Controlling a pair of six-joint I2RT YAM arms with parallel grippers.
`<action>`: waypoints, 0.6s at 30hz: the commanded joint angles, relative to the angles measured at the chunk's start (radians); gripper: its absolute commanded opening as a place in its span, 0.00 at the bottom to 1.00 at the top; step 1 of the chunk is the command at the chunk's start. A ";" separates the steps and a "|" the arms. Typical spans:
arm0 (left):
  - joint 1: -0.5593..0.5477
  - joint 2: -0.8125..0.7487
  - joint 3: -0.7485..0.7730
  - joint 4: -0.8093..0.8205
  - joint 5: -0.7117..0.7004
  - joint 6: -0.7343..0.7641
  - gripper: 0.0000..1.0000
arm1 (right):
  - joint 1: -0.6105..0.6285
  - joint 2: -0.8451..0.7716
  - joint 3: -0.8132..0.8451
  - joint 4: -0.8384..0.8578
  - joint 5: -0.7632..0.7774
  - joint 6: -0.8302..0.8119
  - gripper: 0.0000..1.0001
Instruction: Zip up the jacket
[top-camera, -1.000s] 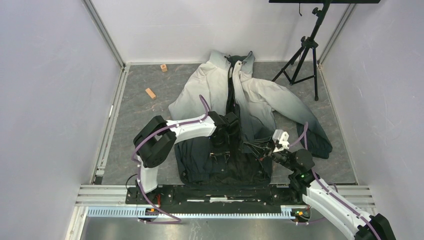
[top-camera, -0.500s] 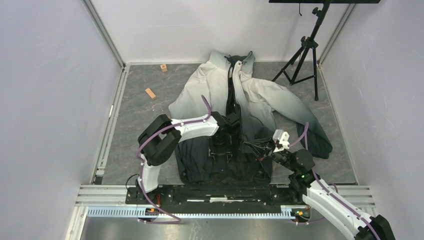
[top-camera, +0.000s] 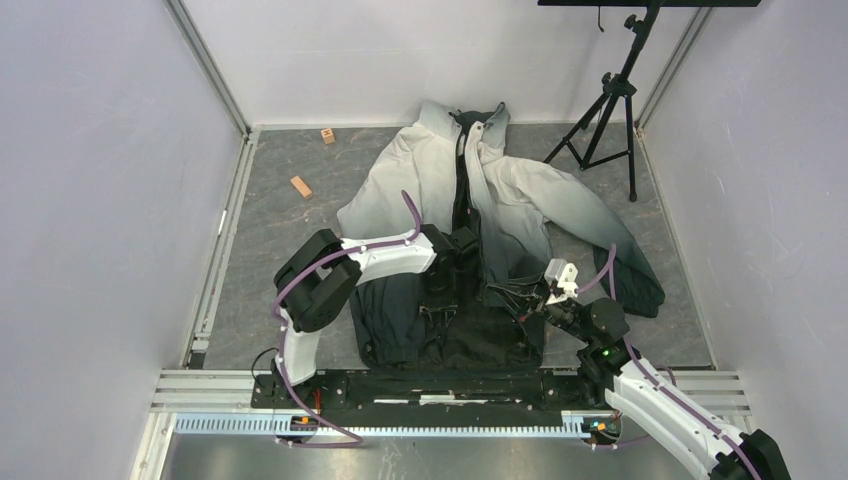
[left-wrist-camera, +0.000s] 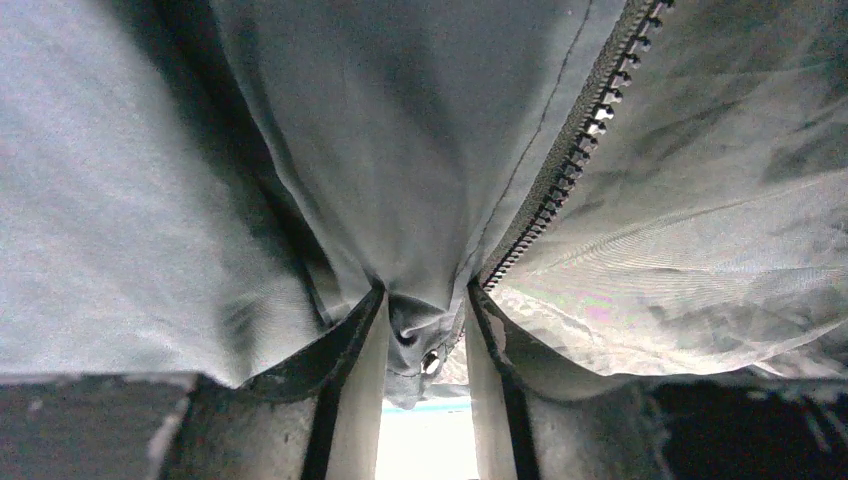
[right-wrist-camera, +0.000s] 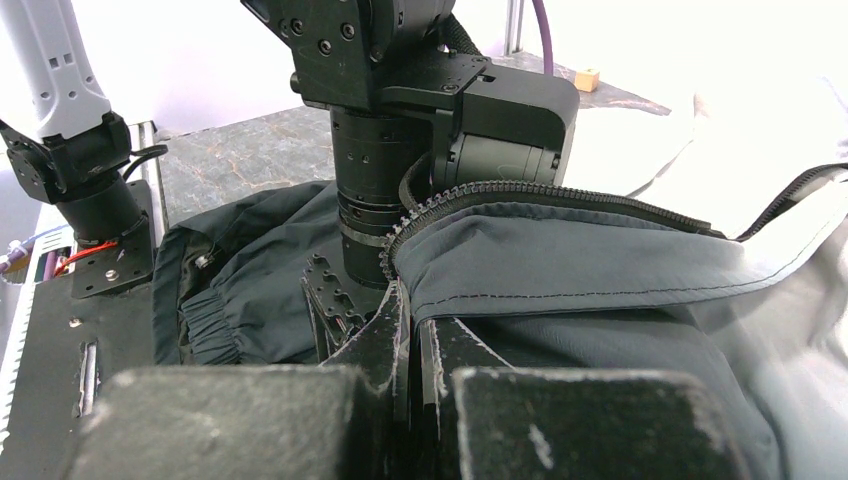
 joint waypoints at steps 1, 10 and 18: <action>-0.007 0.004 -0.029 0.059 -0.051 0.049 0.37 | 0.001 -0.004 -0.246 0.031 0.016 -0.015 0.00; -0.007 -0.084 -0.029 0.057 -0.057 0.091 0.26 | 0.001 0.000 -0.243 0.022 0.018 -0.014 0.00; -0.006 -0.123 -0.049 0.034 -0.076 0.117 0.23 | 0.001 0.005 -0.237 0.017 0.015 -0.013 0.00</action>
